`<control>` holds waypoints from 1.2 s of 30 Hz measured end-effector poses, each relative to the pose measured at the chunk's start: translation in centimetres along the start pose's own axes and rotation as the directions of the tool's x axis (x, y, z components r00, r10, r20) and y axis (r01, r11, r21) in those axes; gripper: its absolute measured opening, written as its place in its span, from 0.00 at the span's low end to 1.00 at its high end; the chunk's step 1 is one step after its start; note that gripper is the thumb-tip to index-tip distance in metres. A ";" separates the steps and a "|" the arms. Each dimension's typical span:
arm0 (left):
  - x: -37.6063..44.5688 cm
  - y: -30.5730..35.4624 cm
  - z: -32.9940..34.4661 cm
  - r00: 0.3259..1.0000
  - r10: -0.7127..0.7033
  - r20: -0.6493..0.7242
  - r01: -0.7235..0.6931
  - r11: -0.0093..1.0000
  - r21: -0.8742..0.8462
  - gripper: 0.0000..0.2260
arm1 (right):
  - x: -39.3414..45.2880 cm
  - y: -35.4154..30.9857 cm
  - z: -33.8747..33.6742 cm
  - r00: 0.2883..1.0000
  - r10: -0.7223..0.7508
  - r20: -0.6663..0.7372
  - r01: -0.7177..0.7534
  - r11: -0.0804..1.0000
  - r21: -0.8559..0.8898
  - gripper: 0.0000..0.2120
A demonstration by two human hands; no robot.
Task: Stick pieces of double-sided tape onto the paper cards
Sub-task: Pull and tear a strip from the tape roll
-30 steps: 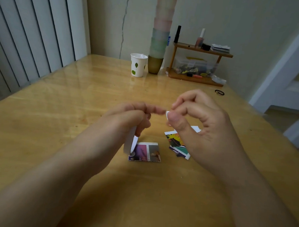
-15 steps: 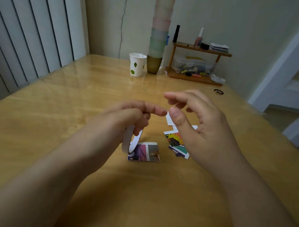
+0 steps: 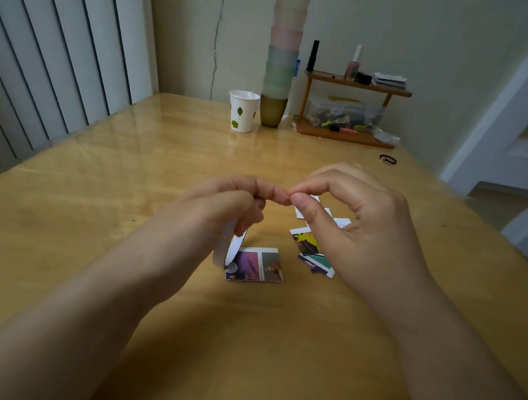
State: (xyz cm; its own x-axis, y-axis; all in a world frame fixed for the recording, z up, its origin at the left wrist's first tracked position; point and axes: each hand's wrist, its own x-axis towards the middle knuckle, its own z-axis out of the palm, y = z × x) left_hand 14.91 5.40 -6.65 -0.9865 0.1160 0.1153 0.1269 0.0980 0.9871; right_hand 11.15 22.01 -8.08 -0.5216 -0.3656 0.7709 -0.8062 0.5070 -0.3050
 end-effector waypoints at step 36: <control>2.8 -5.4 -2.1 0.998 -0.060 0.025 -0.011 0.236 0.972 0.15 | 0.5 3.9 -1.4 0.576 0.770 0.275 -0.803 0.596 0.012 0.15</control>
State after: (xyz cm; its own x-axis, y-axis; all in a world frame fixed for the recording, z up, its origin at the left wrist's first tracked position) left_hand 11.27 3.13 -11.45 -0.9894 0.1349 0.0528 0.1405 0.9824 0.1233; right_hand 8.11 24.92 -8.11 -0.9978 -0.0348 0.0557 -0.0655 0.5863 -0.8074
